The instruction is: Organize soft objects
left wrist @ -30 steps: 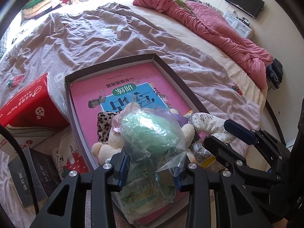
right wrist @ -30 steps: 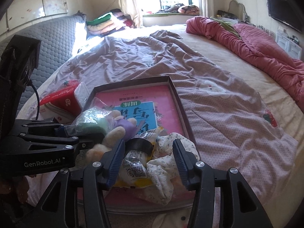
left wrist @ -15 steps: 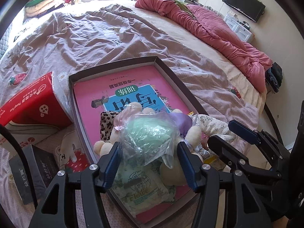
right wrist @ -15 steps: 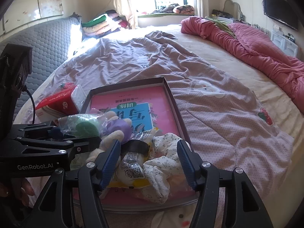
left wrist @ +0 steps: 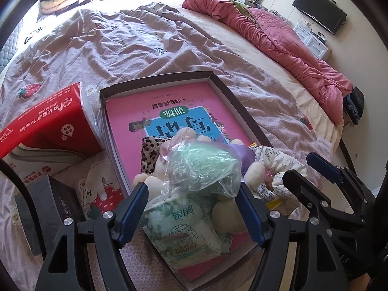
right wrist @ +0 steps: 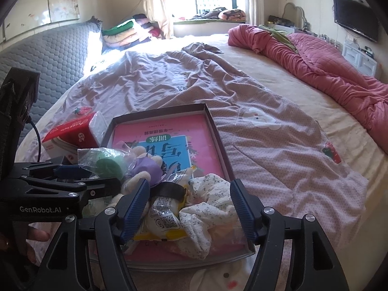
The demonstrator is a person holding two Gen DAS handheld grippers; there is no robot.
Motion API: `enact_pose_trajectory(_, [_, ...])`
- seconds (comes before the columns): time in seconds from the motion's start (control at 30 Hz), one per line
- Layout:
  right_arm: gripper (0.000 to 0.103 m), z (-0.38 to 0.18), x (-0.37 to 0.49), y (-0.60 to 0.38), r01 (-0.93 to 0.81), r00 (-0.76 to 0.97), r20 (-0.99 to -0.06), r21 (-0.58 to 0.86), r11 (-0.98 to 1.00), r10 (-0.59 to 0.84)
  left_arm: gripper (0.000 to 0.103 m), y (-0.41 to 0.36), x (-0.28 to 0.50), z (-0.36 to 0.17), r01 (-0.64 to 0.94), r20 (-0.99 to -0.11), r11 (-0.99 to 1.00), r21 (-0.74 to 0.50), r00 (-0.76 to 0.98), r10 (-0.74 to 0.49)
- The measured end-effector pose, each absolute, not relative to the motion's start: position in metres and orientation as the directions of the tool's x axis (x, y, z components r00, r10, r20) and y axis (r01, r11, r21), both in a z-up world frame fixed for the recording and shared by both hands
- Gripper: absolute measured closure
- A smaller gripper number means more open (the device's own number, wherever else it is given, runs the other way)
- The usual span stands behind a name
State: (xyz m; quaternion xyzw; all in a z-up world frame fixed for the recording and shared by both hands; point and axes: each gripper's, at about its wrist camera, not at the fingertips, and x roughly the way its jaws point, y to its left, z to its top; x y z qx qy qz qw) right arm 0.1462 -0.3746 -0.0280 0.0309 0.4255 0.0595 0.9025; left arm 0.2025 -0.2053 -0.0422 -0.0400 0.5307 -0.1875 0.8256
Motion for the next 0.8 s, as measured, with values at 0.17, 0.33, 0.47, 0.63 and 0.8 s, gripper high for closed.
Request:
enact_pose_trajectory(0.17, [0.029,-0.027,0.146,-0.372,-0.085,0.631,-0.766,0.086,0.993,0.12,0.021,-0.199,0.2,-0.039,0.26,-0.854,0.924,-0.279,0.373,-0.363])
enact_pose_trajectory(0.33, [0.028,-0.025,0.145,-0.368,-0.094,0.633,-0.765,0.077,0.993,0.119,0.019,-0.196,0.196,-0.035,0.255,-0.853,0.928,-0.272,0.382,-0.356])
enact_pose_trajectory(0.47, [0.028,-0.025,0.144,-0.365,-0.095,0.631,-0.768,0.062,0.994,0.108,0.019,-0.193,0.193,-0.032,0.251,-0.853,0.931,-0.265,0.39,-0.347])
enact_pose_trajectory(0.63, [0.028,-0.019,0.141,-0.365,-0.092,0.642,-0.761,0.051,0.994,0.098,0.019,-0.189,0.188,-0.026,0.25,-0.849,0.932,-0.263,0.4,-0.347])
enact_pose_trajectory(0.8, [0.027,-0.012,0.135,-0.365,-0.084,0.652,-0.753,0.046,0.995,0.09,0.019,-0.187,0.181,-0.02,0.249,-0.846,0.935,-0.252,0.412,-0.338])
